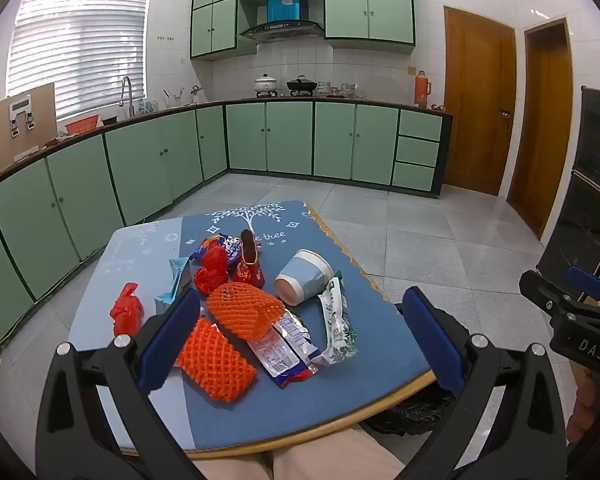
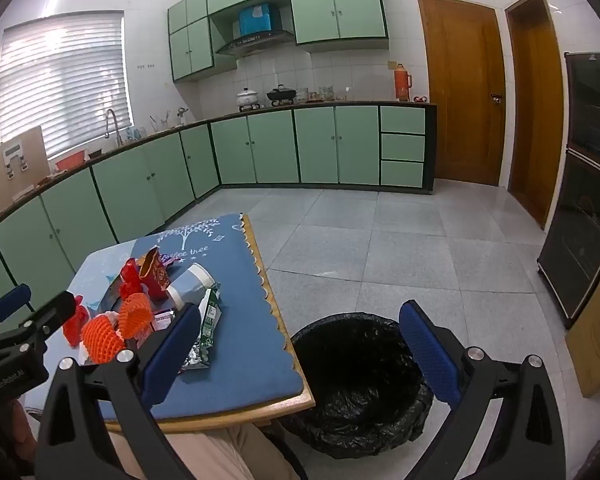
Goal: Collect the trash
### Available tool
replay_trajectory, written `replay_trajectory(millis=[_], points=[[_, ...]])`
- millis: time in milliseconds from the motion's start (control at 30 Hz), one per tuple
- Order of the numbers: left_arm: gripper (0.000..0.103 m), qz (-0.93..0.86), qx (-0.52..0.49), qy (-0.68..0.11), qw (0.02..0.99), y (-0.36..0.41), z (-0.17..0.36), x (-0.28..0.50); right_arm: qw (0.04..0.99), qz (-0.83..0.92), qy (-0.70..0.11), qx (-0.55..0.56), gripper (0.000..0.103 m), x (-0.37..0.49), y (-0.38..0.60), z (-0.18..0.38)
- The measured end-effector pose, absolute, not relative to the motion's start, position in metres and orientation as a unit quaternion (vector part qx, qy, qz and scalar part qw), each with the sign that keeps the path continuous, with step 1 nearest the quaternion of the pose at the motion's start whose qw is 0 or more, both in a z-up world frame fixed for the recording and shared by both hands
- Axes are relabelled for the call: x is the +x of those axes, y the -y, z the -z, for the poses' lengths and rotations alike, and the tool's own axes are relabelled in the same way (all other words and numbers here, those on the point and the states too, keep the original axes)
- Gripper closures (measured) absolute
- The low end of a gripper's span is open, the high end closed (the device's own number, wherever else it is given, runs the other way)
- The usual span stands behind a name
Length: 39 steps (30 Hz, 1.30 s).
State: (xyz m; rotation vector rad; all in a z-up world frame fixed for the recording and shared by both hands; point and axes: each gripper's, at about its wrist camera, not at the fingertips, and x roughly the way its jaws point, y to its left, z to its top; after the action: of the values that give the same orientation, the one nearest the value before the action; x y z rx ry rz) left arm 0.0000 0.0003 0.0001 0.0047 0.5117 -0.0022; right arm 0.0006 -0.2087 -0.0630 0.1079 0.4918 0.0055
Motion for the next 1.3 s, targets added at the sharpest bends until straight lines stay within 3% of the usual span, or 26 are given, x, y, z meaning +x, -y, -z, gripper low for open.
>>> replay_trajectory(millis=[1300], points=[[0.005,-0.001,0.006,-0.251,0.968,-0.0002,-0.0003,-0.0005,0.968,-0.001,-0.246,0.055,0.006,0.0050,0.2090,0.0635]])
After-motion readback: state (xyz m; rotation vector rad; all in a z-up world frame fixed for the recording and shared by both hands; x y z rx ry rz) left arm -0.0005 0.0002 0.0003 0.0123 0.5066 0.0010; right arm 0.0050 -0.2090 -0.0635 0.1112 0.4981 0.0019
